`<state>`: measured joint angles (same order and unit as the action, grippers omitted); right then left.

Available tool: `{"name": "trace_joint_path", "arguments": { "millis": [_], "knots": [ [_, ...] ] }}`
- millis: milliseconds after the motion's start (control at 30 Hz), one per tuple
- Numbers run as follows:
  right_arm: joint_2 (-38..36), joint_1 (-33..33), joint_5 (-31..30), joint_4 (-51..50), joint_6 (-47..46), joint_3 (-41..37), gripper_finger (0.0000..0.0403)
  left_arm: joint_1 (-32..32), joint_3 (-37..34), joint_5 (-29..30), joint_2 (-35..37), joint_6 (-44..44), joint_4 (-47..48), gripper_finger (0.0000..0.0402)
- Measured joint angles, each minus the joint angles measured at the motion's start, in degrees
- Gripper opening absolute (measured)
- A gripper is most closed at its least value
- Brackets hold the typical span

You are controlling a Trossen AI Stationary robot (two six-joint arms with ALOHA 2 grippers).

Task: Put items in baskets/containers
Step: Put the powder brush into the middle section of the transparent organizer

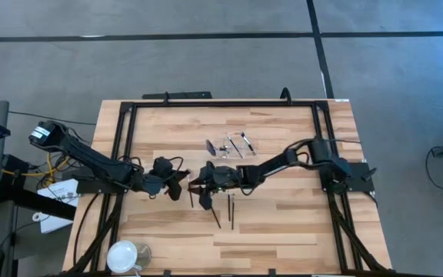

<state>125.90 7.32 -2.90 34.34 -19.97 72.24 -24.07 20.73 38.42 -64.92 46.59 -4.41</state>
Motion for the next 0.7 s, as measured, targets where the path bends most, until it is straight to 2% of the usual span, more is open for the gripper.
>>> {"name": "trace_joint_path", "arguments": {
  "millis": [233,500,700],
  "knots": [
    [4.9,-0.3,0.0,1.9,-0.5,4.2,0.0128,-0.4,0.0,0.1,1.5,-6.5,-8.0,0.0029],
    [4.1,1.6,-0.2,8.6,6.5,4.3,0.0128,-0.7,0.0,-1.2,2.0,-11.3,-13.4,0.0029],
    [3.5,2.0,-1.1,11.5,7.5,4.3,0.0128,-1.5,0.0,-1.3,2.0,-15.2,-19.1,0.0028]
  ]
}}
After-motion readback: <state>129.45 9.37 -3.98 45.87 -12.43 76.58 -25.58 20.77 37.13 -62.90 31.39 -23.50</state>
